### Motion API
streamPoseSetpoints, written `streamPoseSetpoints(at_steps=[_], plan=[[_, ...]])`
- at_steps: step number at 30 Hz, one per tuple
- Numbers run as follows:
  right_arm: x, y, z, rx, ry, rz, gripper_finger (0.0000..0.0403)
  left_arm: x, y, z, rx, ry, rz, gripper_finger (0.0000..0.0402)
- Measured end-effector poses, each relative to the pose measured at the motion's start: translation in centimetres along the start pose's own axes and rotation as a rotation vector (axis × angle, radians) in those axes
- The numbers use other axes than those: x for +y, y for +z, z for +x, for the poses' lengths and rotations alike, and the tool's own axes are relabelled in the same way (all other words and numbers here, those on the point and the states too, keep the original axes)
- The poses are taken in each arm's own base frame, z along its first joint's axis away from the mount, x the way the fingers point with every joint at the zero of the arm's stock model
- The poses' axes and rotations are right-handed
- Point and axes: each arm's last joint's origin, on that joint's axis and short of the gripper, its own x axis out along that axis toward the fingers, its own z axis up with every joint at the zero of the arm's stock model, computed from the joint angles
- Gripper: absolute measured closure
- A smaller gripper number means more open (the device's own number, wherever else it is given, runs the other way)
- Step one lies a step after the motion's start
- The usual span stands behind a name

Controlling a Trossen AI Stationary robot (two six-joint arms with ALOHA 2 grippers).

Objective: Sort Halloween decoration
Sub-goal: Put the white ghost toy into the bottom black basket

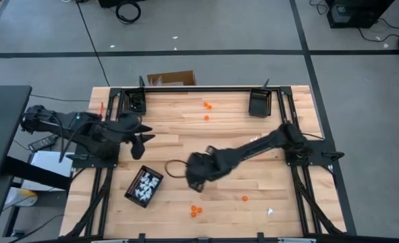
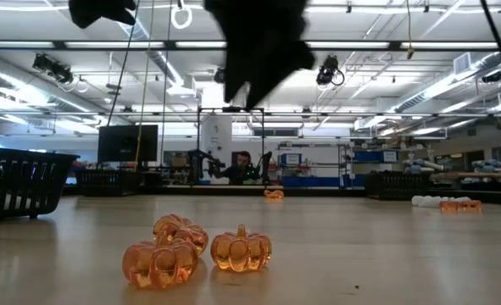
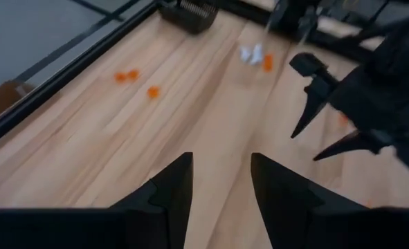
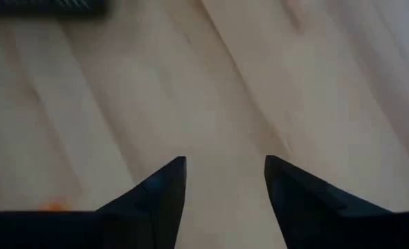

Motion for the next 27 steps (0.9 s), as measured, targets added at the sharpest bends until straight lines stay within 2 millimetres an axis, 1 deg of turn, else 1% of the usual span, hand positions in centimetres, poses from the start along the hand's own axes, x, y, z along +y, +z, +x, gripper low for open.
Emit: streamPoseSetpoints(at_steps=[2,5,7,10,12,15,18,20,23,27], plan=[[-0.1,-2.2,-0.6,0.020,-0.018,0.041,0.0201,-0.3,-0.2,1.0,-0.033,-0.014,-0.025,0.0246],[-0.5,-5.6,-2.1,0.030,-0.003,0.146,0.0201,-0.6,-0.5,2.3,-0.061,-0.020,-0.062,0.0246],[-1.1,-8.1,-3.0,0.043,-0.002,0.229,0.0201,-0.9,-0.4,3.2,-0.083,-0.027,-0.096,0.0246],[-2.0,-11.1,-4.5,0.063,0.025,0.364,0.0201,-1.3,-0.5,4.3,-0.088,-0.024,-0.109,0.0246],[-2.6,-13.0,-5.4,0.133,0.048,0.417,0.0201,-1.7,-0.3,5.1,-0.102,-0.026,-0.118,0.0246],[-3.2,-15.8,-5.9,0.304,0.077,0.444,0.0201,-2.2,0.0,6.2,-0.118,-0.023,-0.104,0.0246],[-3.3,-18.0,-6.5,0.439,0.087,0.478,0.0204,-2.6,0.3,7.3,-0.140,-0.023,-0.119,0.0246],[-3.3,-19.4,-6.7,0.507,0.048,0.504,0.0207,-2.9,0.5,8.0,-0.158,-0.029,-0.134,0.0246],[-3.0,-21.2,-7.0,0.579,0.009,0.551,0.0211,-3.5,0.5,8.9,-0.168,-0.034,-0.144,0.0246],[-3.1,-23.4,-6.7,0.670,-0.050,0.621,0.0213,-4.0,0.3,10.0,-0.147,-0.058,-0.159,0.0246]])
